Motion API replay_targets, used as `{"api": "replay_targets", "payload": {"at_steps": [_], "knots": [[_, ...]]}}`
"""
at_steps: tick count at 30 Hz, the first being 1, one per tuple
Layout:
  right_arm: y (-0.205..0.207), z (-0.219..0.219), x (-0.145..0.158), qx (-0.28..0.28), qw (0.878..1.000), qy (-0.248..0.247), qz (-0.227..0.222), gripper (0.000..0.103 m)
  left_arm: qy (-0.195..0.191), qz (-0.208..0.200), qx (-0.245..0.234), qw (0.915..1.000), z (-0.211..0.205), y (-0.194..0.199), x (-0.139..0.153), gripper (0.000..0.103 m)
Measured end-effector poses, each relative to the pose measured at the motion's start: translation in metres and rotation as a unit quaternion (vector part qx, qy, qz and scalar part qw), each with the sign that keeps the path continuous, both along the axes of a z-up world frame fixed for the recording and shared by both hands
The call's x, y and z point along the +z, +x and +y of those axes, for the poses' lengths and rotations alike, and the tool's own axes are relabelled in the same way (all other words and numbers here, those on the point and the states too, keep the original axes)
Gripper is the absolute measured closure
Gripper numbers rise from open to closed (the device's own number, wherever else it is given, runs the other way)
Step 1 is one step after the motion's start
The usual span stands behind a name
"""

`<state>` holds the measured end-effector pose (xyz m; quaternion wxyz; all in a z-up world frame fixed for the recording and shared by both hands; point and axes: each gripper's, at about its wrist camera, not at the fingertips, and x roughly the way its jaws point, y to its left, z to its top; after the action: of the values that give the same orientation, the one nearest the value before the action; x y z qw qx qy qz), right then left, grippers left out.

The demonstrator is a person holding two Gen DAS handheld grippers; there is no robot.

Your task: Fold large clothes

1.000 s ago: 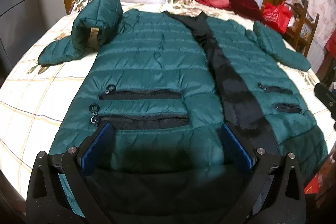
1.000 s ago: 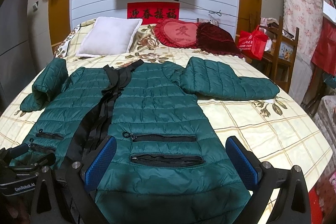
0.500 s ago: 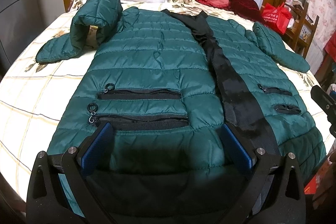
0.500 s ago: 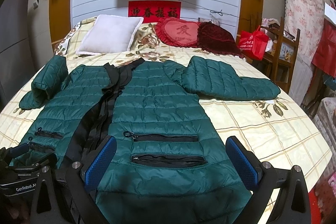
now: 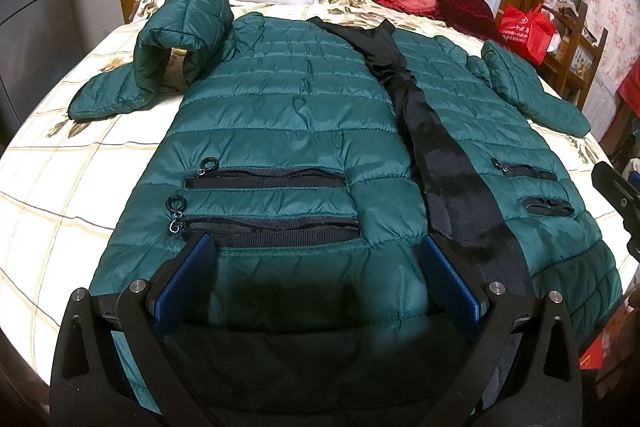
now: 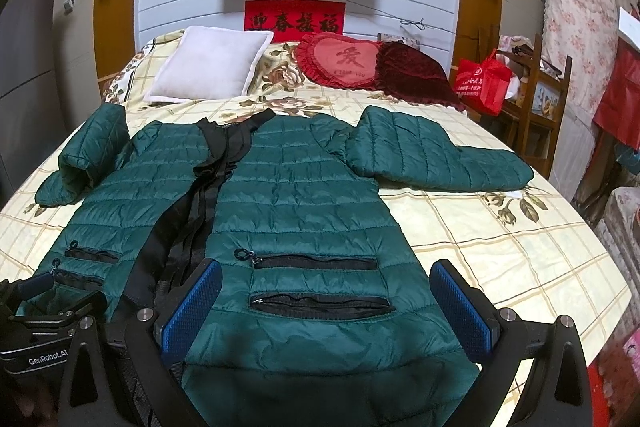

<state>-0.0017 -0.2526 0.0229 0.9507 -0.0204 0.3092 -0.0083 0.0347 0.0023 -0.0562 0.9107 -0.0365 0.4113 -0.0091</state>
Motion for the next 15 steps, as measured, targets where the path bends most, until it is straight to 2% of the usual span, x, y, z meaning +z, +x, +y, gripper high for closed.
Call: {"api": "replay_targets", "payload": {"at_steps": [15], "knots": [[0.0007, 0.0004, -0.0016, 0.002, 1.0, -0.004, -0.001, 0.0, 0.002, 0.001, -0.003, 1.0, -0.0003, -0.0003, -0.0045, 0.0]]}}
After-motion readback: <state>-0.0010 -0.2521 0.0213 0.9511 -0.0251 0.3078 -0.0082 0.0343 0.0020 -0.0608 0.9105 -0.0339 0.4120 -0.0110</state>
